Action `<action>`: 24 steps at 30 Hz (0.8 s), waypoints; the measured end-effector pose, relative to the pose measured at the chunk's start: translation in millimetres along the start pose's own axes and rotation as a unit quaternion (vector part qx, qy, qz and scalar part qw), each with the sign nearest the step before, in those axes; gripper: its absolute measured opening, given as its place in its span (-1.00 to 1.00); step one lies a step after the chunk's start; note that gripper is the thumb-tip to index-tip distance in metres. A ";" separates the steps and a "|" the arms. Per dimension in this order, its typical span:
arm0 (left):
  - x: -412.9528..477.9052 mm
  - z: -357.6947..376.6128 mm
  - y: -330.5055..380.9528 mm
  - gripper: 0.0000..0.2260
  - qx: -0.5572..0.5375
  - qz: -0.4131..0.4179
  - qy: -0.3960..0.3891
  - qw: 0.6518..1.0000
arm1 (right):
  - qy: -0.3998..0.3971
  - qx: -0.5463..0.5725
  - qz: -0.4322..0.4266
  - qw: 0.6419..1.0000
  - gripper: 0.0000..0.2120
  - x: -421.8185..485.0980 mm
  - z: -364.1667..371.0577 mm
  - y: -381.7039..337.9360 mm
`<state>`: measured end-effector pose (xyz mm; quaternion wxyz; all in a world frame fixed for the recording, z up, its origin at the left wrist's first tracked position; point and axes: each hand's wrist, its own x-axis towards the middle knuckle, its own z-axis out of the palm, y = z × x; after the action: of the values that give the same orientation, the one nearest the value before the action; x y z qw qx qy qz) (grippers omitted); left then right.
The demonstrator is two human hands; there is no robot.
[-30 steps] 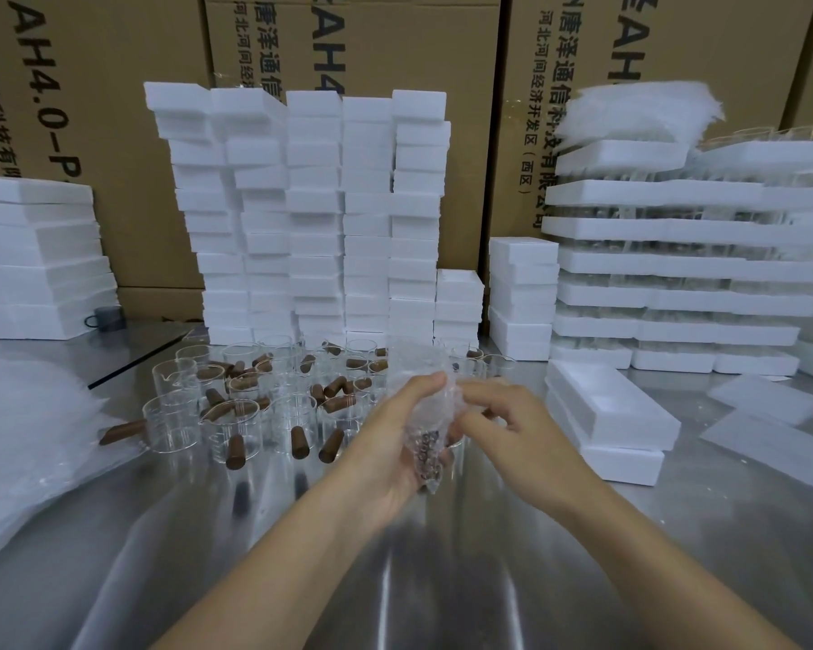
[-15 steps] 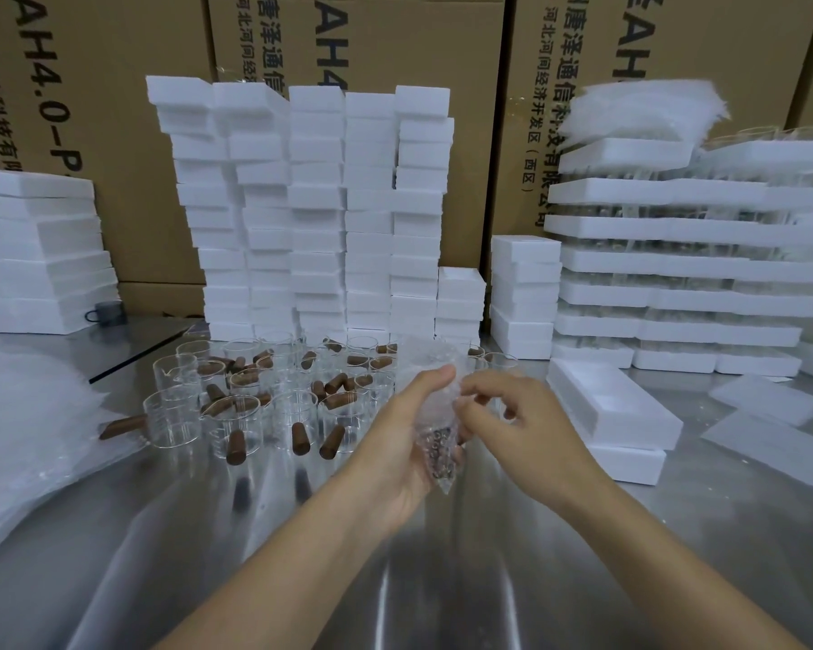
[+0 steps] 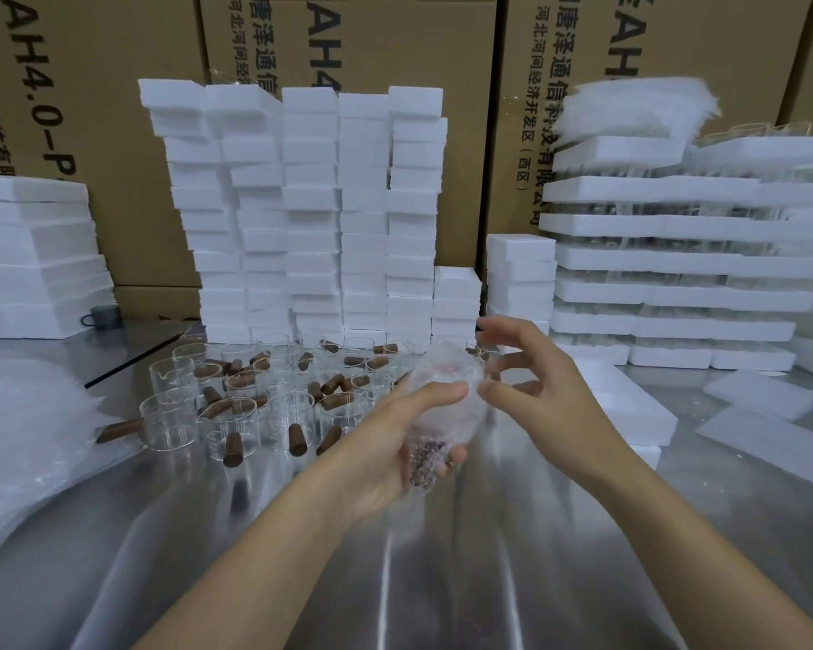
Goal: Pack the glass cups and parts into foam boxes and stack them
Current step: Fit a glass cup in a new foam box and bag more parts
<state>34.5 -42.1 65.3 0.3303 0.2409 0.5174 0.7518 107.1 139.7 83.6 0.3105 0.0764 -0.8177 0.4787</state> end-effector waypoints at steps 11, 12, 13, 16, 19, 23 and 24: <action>2.5 -2.7 -0.7 -0.41 0.005 -0.019 -0.012 1.000 | -0.049 -0.022 -0.004 0.999 -0.72 0.1 11.0 9.9; 3.6 -3.0 -1.9 -0.38 -0.007 -0.025 -0.007 1.000 | -0.048 -0.033 -0.010 0.998 -0.71 -0.9 13.2 11.5; 4.2 -3.4 -3.4 -0.37 -0.018 -0.029 -0.006 0.999 | -0.045 -0.047 -0.016 0.998 -0.71 -1.8 15.1 12.6; 6.2 -0.9 -7.8 -0.41 -0.022 -0.035 -0.022 0.999 | -0.036 -0.078 -0.023 0.996 -0.69 -1.5 13.9 17.0; 8.5 0.3 -13.4 -0.42 0.058 -0.021 -0.024 0.998 | -0.041 -0.087 -0.002 0.995 -0.73 2.7 7.0 23.6; 8.9 -3.1 -13.6 -0.47 0.078 0.005 -0.001 0.997 | -0.070 -0.070 0.021 0.995 -0.77 5.9 1.5 28.0; 8.7 -4.2 -13.5 -0.49 0.082 0.009 0.002 0.997 | -0.073 -0.056 0.025 0.995 -0.75 5.7 0.0 27.7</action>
<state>29.2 -34.9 51.5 0.3018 0.2699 0.5761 0.7101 90.9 155.3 66.6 0.2416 0.0737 -0.8652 0.4332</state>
